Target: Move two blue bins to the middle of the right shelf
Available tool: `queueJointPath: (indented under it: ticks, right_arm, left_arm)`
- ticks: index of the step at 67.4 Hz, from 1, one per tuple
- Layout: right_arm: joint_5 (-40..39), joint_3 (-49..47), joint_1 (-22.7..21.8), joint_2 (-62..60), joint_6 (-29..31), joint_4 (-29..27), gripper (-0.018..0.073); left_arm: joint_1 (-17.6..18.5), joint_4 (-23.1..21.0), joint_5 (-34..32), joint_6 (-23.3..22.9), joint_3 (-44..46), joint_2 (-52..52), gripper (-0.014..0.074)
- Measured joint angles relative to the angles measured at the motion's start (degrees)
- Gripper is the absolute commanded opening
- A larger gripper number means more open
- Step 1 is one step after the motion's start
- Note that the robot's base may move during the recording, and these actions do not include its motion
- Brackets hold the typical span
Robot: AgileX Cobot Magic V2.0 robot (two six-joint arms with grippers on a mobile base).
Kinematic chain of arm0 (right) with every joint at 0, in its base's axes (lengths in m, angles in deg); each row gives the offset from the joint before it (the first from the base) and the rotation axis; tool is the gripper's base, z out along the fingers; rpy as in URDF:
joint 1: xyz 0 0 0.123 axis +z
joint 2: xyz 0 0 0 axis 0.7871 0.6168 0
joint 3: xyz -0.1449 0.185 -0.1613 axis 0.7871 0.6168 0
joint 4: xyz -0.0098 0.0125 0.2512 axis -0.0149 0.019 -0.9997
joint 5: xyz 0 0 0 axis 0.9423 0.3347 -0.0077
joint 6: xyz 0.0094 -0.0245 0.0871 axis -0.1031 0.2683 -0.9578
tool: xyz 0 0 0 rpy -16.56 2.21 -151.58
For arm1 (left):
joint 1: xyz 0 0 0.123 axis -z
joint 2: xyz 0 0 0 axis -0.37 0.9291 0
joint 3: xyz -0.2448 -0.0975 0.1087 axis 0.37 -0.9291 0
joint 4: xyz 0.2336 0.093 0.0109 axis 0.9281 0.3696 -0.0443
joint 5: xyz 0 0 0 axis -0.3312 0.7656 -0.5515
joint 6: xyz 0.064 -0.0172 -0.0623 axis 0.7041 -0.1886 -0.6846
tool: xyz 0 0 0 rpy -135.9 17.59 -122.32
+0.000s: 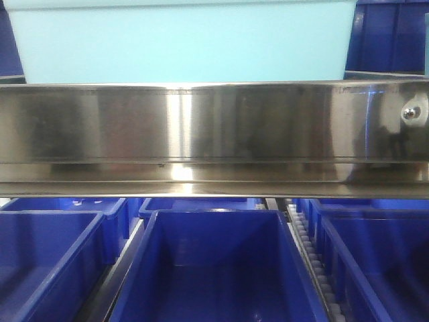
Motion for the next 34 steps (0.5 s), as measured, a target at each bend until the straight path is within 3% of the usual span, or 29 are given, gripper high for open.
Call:
queueJointPath:
  ticks: [12, 34]
  right_arm:
    - [-2.5, 0.0, 0.0, 0.0, 0.0, 0.0, -0.0153]
    - [-7.0, -0.9, 0.0, 0.0, 0.0, -0.4, -0.0153]
  left_arm:
    - [0.0, 0.0, -1.4, 0.0, 0.0, 0.0, -0.0111]
    - [0.0, -3.7, -14.1, 0.0, 0.1, 0.0, -0.0111]
